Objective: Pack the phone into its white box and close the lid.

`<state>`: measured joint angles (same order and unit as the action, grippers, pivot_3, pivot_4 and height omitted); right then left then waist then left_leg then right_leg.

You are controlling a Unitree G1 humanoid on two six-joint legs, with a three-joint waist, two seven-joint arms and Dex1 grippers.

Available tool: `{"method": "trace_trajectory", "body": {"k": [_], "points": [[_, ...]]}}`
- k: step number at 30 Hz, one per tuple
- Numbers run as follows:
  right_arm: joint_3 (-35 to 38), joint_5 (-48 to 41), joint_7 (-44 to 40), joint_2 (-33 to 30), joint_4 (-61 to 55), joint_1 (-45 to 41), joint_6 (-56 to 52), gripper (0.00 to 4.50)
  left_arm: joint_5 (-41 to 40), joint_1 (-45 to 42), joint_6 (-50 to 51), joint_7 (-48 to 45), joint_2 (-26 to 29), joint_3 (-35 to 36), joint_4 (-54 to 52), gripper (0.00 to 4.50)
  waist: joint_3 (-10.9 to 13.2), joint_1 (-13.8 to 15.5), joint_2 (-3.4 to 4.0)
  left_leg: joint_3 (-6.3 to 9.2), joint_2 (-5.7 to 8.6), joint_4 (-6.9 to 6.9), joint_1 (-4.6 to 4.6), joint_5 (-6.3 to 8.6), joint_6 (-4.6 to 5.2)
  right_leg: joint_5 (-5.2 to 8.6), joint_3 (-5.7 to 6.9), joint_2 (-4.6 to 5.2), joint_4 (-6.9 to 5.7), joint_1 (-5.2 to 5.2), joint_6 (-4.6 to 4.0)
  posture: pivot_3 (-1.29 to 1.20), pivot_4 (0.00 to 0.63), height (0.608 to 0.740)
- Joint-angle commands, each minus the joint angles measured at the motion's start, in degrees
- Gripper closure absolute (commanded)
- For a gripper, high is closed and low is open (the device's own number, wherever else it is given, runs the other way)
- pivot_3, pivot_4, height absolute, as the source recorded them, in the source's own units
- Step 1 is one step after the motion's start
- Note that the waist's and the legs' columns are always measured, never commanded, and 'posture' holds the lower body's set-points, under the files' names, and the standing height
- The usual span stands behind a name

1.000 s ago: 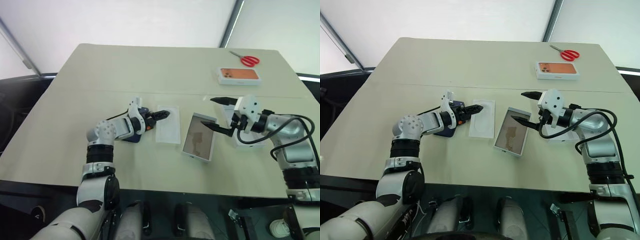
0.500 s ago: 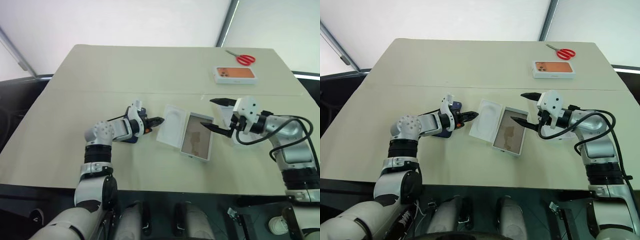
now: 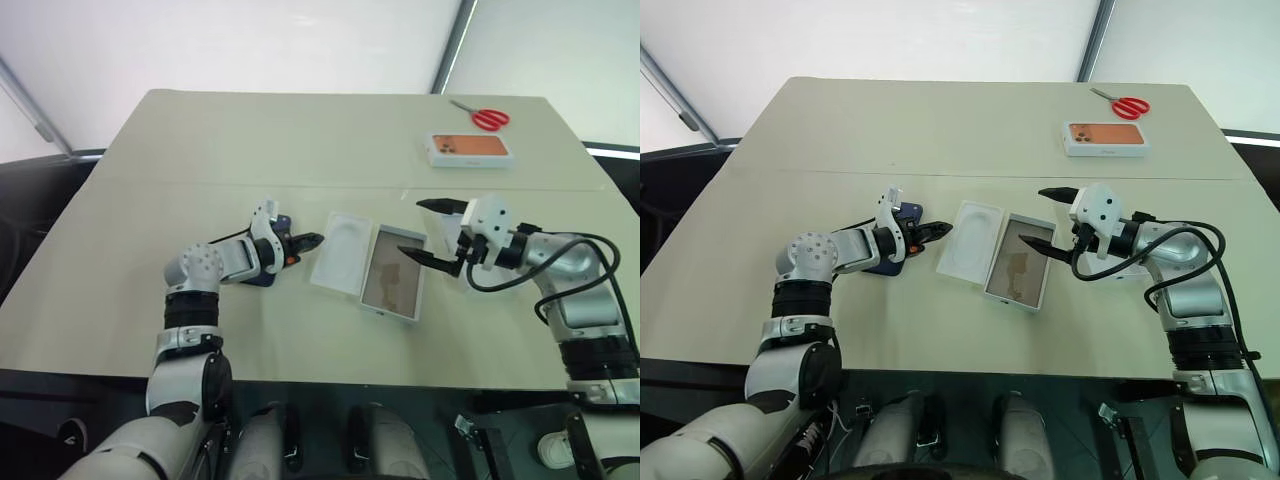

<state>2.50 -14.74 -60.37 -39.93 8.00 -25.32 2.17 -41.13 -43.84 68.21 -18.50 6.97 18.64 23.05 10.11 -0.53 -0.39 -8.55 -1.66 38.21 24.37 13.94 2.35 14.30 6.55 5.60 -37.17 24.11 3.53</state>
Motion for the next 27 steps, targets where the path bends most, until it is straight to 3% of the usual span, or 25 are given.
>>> {"method": "trace_trajectory", "body": {"k": [1,4,8,14,27], "points": [[0.7,-0.3,0.6,0.3,-1.6,-0.2,1.1,0.0,0.8,0.2,-0.4,-0.8,2.1,-0.8,-1.2,4.28,0.0,-0.1,0.0,0.0,0.0,0.0,0.0,0.0,0.0,0.0,0.0,0.0,0.0,0.0,0.0,0.0,0.15,0.738],[0.8,-0.6,0.7,0.4,-1.9,0.3,1.0,0.0,1.0,1.1,-1.1,-1.6,3.5,-1.3,-3.4,3.46,0.0,-0.2,0.0,0.0,-0.01,-0.03,0.0,-0.01,-0.02,0.0,0.0,-0.01,0.0,0.02,0.0,0.0,0.15,0.738],[0.7,-0.6,0.6,0.5,-1.8,0.5,1.1,0.0,0.8,0.8,0.3,-0.6,3.6,-0.7,-2.5,1.67,0.0,0.0,-0.01,0.0,0.0,-0.03,0.02,-0.01,-0.02,0.0,0.0,0.01,0.0,0.04,0.0,0.0,0.15,0.738],[0.4,-0.6,0.7,1.0,-1.7,-0.5,0.8,0.0,1.7,0.4,0.5,-1.6,1.1,-3.9,-0.5,1.67,0.0,0.1,-0.01,0.0,0.01,-0.03,0.01,-0.01,-0.02,0.0,0.0,0.01,0.01,0.02,0.0,0.0,0.15,0.738],[0.5,-0.6,1.1,1.0,-2.9,-0.1,0.2,0.0,3.1,-3.6,-4.2,-3.9,-3.2,-3.0,9.3,1.67,0.0,1.3,-0.01,0.0,0.06,0.0,0.02,0.0,-0.01,0.0,0.0,0.06,0.03,0.0,0.0,0.0,0.15,0.738]]}}
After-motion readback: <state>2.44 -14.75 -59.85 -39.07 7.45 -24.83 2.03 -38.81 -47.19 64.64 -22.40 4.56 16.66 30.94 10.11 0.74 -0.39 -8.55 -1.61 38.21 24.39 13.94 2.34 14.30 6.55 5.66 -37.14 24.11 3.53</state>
